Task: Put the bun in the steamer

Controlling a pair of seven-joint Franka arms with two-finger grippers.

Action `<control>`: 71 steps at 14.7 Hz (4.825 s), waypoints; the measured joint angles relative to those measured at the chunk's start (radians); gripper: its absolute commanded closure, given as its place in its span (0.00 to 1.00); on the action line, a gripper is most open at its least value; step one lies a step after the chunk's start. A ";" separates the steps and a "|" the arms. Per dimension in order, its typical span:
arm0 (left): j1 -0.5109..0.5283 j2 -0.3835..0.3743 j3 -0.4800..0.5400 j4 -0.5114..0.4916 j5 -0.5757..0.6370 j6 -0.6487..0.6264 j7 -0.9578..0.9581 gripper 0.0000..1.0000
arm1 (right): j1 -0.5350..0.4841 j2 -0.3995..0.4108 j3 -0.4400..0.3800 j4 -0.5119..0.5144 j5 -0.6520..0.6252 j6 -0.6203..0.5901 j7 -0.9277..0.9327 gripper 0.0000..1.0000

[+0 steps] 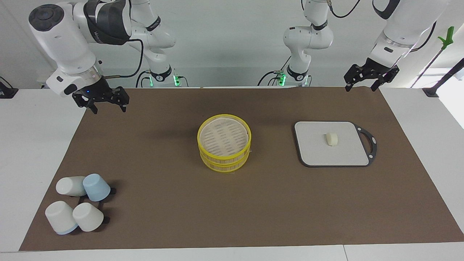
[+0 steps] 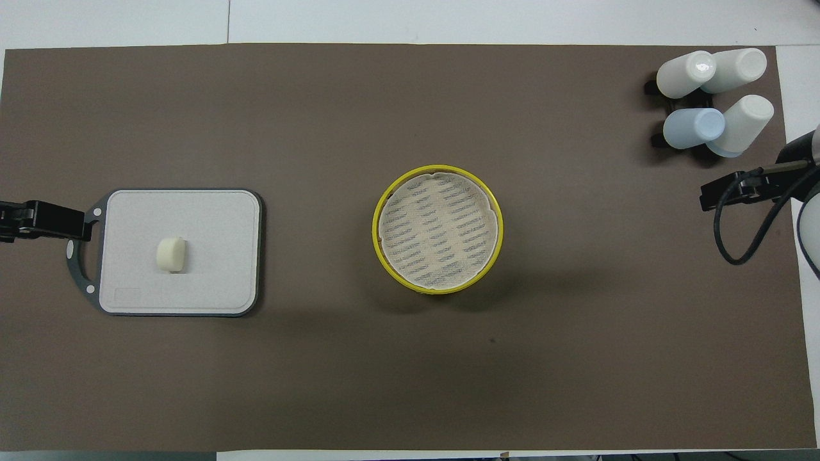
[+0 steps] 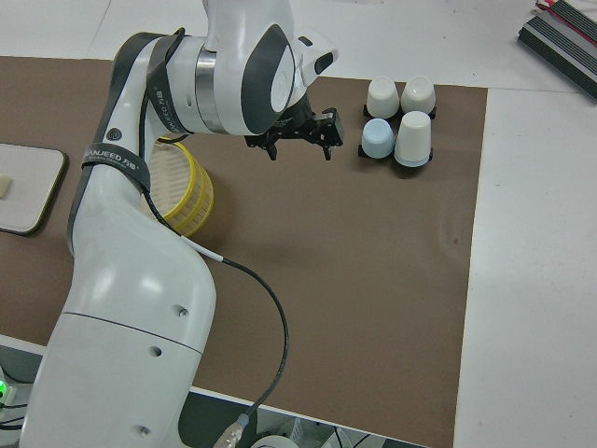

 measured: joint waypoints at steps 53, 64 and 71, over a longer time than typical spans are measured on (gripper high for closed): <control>0.024 0.146 -0.011 -0.438 -0.029 0.569 0.078 0.71 | 0.574 0.472 -0.007 0.332 -0.001 0.254 0.627 1.00; -0.406 0.290 -0.030 0.029 -0.120 0.387 -0.671 0.70 | 0.264 0.396 -0.008 0.321 0.004 0.064 0.279 1.00; -0.627 0.390 -0.029 -0.080 -0.121 0.653 -0.774 0.66 | 0.258 0.396 -0.008 0.306 -0.007 0.056 0.304 1.00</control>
